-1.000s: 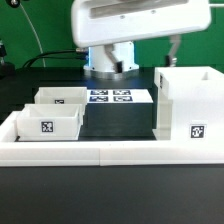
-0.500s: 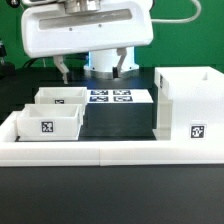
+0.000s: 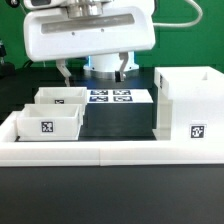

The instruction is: Assemble drawer

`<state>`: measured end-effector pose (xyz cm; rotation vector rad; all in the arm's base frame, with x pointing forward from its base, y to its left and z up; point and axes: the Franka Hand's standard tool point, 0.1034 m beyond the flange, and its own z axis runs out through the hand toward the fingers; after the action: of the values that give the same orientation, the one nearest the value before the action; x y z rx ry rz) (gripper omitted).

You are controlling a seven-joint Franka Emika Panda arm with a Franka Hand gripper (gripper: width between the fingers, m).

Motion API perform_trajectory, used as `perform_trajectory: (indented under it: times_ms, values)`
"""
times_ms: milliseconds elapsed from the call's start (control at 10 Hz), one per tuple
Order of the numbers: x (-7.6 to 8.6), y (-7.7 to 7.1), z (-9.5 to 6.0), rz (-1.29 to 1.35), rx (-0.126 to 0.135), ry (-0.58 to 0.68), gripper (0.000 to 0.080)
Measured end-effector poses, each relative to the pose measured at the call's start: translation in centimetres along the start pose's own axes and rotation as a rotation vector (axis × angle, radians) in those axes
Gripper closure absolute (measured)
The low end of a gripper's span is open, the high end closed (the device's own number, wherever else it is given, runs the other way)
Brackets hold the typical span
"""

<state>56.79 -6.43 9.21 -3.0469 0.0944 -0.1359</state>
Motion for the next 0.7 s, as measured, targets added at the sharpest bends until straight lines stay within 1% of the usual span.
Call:
perform_trajectory:
  times_ms: [100,300,500,600,700]
  values:
    - [-0.8,0.8,0.5,-0.013,-0.005,-0.004,0.0151]
    - [-2.4,2.0,1.8,-0.068,-0.009,-0.026,0.0151]
    - [-3.6,4.0,2.9,0.001,-0.002,-0.019,0.0151]
    - [-4.0,4.4,3.2,0.03,0.002,-0.018,0.0151]
    - [-3.9,4.2,3.1,0.022,0.001,-0.019,0.0151]
